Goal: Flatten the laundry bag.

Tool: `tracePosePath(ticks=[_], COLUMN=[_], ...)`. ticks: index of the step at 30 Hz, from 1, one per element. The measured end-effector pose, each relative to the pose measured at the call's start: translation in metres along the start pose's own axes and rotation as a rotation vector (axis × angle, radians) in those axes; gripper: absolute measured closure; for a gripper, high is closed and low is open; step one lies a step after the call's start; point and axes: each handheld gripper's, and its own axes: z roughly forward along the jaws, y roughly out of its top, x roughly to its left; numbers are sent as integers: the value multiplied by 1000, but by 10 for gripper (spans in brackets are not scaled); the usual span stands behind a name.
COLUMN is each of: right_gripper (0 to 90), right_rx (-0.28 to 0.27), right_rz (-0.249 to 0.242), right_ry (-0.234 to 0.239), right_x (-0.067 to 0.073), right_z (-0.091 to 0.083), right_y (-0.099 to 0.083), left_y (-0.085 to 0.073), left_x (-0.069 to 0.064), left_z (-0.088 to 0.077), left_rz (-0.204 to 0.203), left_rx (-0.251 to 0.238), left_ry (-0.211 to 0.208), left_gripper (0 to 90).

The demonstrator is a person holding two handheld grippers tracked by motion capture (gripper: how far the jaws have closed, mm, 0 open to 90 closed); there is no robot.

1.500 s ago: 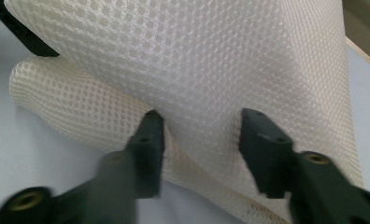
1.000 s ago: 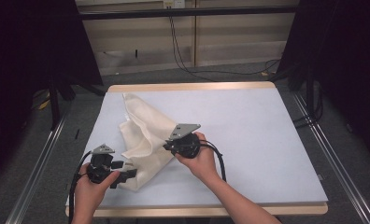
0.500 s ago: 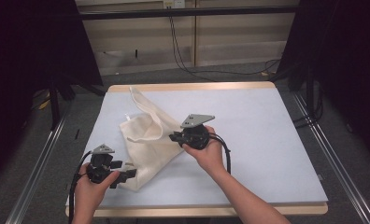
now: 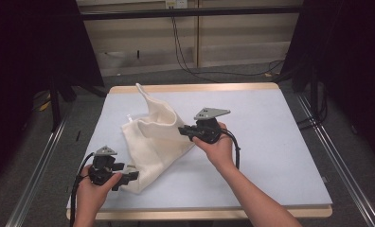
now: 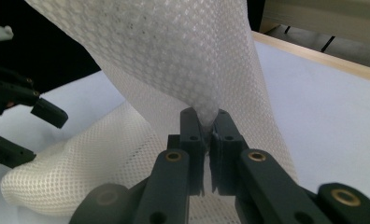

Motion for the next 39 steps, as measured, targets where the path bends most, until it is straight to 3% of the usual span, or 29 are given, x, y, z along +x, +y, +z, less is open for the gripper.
tracePosePath(ticks=[7, 19, 23, 39], right_gripper=[855, 851, 851, 820], right_rx=[-25, -56, -65, -120], right_rz=[44, 116, 123, 166], right_ry=[-25, -60, -72, -111], right_x=[-10, -31, -37, -57], right_z=[-3, -11, -13, -15], right_y=[0, -3, -4, -8], left_y=[0, 1, 1, 6], left_x=[0, 1, 0, 2], left_z=[1, 2, 3, 2], left_rz=[-11, 6, -6, -18], left_rx=[-6, 22, 6, 15], left_ry=[3, 0, 2, 3], left_gripper=[264, 266, 266, 244])
